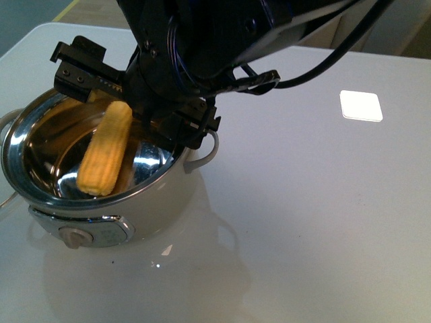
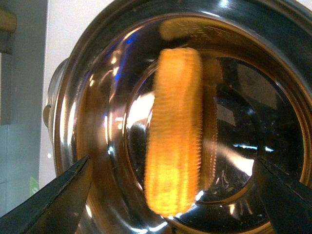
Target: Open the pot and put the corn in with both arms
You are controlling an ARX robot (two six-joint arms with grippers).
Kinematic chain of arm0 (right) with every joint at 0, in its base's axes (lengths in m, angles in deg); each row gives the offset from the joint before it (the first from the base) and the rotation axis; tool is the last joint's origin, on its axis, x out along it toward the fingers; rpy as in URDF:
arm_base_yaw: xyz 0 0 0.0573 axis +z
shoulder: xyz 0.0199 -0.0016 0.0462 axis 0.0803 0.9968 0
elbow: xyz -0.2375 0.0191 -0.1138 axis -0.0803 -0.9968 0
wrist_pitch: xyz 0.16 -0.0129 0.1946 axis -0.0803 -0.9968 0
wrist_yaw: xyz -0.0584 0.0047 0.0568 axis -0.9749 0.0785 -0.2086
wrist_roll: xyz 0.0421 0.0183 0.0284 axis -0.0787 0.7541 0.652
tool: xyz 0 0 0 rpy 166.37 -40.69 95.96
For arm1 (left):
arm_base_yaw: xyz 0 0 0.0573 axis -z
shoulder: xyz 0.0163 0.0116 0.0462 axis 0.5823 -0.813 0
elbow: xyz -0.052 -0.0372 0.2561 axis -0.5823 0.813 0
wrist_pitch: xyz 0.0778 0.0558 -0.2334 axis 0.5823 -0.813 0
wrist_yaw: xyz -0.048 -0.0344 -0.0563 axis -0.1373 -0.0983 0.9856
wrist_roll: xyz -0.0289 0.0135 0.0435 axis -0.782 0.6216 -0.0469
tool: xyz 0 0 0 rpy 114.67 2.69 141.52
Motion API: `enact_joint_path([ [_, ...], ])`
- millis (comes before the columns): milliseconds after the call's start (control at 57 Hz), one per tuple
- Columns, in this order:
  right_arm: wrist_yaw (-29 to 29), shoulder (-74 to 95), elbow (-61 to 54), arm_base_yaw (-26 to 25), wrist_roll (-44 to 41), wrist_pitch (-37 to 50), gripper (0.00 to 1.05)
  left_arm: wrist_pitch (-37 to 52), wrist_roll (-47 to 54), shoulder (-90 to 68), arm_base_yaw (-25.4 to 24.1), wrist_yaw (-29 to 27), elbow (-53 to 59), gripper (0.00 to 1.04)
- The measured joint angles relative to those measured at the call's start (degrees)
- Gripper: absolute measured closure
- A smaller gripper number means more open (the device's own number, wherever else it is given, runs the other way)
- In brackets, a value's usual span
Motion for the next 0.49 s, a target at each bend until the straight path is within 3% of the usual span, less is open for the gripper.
enact_joint_path([
  [281, -0.83, -15.98, -16.39, -8.33, 2.56, 9.55, 0.09, 0.00, 0.00, 0.00, 0.00, 0.00, 0.00, 0.07],
  [492, -2.84, -34.47, -31.63, -16.00, -5.25, 9.25, 0.09, 0.00, 0.00, 0.00, 0.00, 0.00, 0.00, 0.07],
])
